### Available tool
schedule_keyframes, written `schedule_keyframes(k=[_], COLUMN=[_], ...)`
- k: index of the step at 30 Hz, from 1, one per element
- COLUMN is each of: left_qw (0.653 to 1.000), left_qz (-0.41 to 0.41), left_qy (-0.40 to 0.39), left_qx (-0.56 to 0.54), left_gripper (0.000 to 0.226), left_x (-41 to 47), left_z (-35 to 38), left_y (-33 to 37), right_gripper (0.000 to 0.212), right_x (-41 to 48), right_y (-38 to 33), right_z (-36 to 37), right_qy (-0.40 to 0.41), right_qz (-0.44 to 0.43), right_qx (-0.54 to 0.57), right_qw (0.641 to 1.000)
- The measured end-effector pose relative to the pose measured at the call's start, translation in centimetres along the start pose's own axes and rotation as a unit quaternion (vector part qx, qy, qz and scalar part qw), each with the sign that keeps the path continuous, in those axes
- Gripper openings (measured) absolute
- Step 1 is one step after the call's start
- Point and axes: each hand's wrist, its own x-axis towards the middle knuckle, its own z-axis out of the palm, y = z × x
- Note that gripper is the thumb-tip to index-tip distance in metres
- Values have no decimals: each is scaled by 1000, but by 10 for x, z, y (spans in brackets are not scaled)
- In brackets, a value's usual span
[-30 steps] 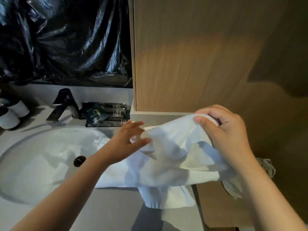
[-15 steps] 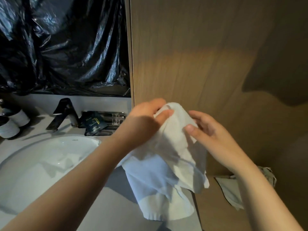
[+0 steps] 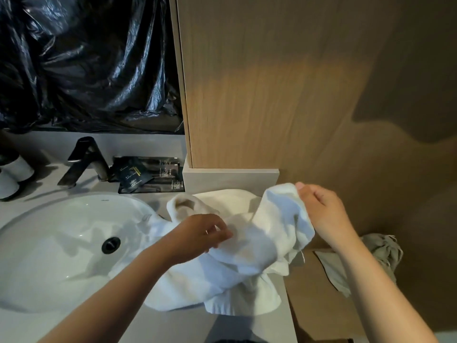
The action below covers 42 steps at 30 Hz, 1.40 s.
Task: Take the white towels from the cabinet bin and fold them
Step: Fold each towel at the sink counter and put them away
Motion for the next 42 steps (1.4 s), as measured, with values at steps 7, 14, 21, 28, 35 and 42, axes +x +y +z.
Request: schedule_keyframes(k=[7,14,21,28,35,42], left_qw=[991,995,993,993,990,982], left_qz=[69,48,42,25,38,137], left_qy=[85,84,103,99,115,124], left_qx=[-81,-21,-36,-54,-65,-39], left_gripper=[31,25,15,18,18,48], left_x=[6,11,5,-7,-4,21], left_z=[21,30,34,32,25,26], left_y=[10,-2,-9,-16,-7,38], right_gripper=[17,12,37,7,15,11], right_x=[-14,-56,-51,-22,-28,-37], right_y=[20,27,42,46,36,6], right_z=[24,19,39,43,20,-10], right_qy=[-31,51,-22,-33,42,47], right_qz=[-23,-125,-142,-146,-42,-11], right_qx=[-91,-93,-196,-308,-52,90], right_qw=[995,986,970,940,997,995])
